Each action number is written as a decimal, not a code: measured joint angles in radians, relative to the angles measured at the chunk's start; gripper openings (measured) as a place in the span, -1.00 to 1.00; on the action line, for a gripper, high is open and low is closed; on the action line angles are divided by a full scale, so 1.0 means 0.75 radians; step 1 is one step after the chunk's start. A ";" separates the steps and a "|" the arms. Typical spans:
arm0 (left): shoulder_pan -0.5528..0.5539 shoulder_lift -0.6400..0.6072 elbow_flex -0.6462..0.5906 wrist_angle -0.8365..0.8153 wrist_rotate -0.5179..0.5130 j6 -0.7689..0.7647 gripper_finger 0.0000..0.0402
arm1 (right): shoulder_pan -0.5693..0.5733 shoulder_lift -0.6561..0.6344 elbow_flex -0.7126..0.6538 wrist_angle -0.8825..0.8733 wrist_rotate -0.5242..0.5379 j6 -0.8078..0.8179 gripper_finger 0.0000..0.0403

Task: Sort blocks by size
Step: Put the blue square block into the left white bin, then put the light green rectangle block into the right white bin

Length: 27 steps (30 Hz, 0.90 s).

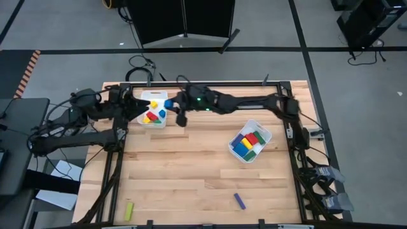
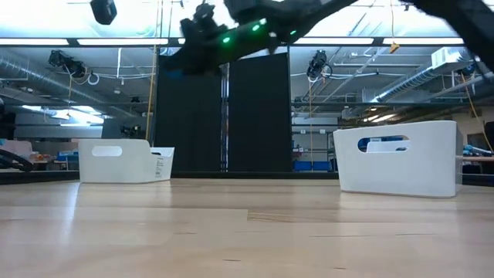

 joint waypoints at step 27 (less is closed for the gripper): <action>0.000 0.006 0.000 -0.015 -0.058 0.023 0.09 | -0.160 0.458 0.885 -0.368 0.021 0.293 0.29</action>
